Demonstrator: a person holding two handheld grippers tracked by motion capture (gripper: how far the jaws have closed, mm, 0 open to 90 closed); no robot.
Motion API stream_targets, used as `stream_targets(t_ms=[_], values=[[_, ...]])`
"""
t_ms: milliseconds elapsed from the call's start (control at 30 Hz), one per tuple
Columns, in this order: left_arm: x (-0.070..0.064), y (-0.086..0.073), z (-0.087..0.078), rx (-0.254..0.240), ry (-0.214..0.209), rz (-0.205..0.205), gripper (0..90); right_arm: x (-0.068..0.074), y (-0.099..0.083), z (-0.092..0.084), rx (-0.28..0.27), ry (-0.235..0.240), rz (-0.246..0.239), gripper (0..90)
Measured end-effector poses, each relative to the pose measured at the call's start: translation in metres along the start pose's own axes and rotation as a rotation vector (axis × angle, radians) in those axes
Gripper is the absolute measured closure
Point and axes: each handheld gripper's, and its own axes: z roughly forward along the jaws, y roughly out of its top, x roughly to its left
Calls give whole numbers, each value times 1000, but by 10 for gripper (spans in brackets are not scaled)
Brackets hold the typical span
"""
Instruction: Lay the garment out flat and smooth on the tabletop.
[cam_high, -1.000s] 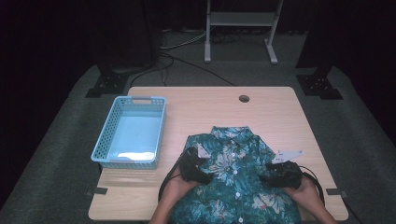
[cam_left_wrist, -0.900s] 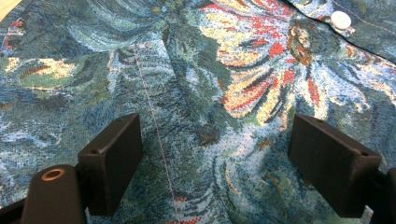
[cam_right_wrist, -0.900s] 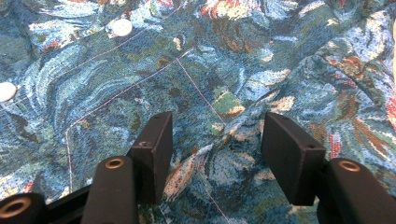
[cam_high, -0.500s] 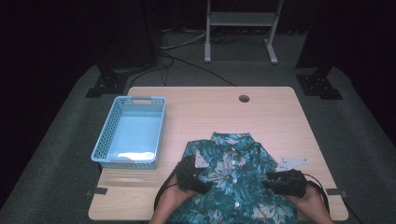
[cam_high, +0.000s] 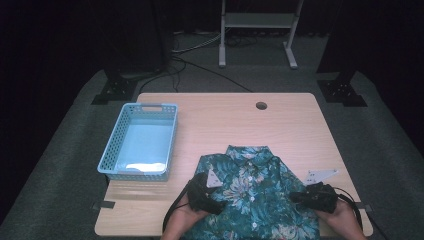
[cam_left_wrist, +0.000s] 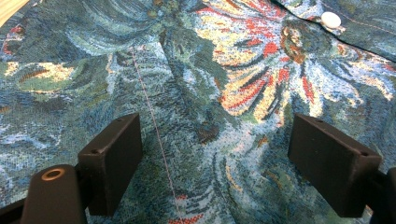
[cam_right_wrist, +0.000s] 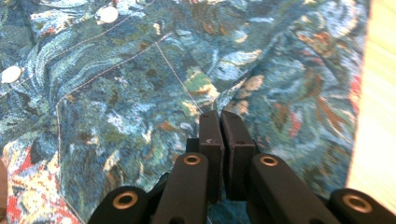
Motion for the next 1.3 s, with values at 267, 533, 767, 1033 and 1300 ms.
stream_targets(t_ms=[267,533,767,1033,1300], values=[[0,0,0,0,0,1,173,-13,-2,-14,0,-19,23,892],[1,0,0,2,-5,6,174,-27,-2,-26,-31,-26,61,892],[1,0,0,5,-6,8,174,-32,-5,-29,-38,-36,73,892],[1,1,0,8,-7,9,174,-41,-12,-35,-53,-52,104,893],[1,1,0,7,-6,8,174,-55,-19,-42,-81,-72,148,893]])
